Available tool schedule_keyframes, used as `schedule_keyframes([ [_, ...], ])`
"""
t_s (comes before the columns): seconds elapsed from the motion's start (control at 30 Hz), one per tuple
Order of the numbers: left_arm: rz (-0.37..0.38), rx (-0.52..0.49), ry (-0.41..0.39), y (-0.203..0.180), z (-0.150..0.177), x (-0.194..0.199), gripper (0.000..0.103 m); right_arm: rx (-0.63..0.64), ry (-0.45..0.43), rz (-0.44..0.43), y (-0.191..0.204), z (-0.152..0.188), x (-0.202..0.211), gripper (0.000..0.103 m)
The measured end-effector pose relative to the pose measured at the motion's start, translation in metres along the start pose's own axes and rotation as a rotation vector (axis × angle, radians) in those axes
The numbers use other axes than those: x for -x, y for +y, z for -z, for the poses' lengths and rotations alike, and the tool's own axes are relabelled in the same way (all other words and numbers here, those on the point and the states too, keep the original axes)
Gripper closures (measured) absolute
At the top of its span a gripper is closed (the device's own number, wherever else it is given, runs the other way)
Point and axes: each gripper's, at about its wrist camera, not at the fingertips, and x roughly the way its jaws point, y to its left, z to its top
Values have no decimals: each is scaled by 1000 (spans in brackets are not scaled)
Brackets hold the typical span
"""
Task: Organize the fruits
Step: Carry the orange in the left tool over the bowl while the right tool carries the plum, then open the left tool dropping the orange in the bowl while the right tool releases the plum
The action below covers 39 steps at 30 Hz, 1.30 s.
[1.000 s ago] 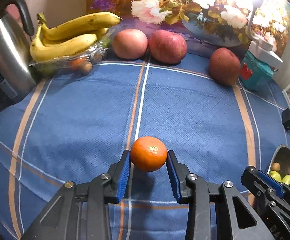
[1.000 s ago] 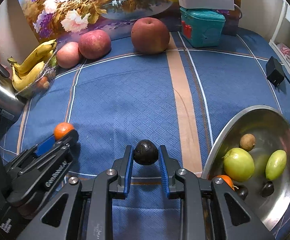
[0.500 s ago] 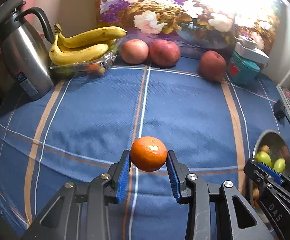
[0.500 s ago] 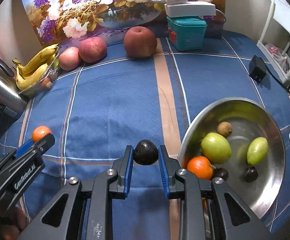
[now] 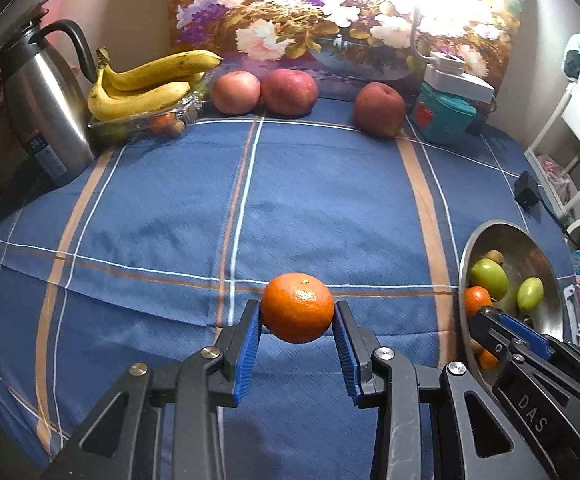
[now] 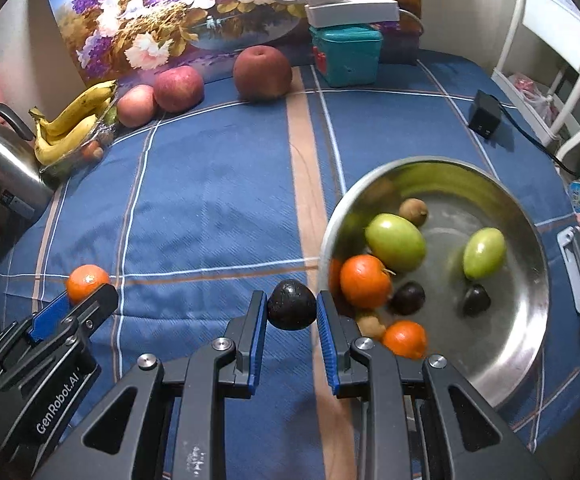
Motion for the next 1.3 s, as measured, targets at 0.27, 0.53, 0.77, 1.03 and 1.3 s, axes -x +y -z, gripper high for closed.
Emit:
schedule_keyframes([
  [0.27, 12, -44, -2, -24, 0, -1, 64, -23, -9, 7, -18, 4, 8, 77],
  [0.53, 80, -111, 0, -62, 2, 0, 64, -71, -2, 65, -49, 1, 5, 77],
  [0.77, 153, -210, 2, -108, 11, 1, 64, -165, 6, 115, -93, 2, 6, 77],
  [1.03, 175, -290, 0, -140, 19, -3, 64, -233, 4, 126, -123, 5, 12, 76],
  [1.3, 184, -314, 0, -147, 23, -8, 64, -243, 15, 127, -128, 7, 10, 76],
])
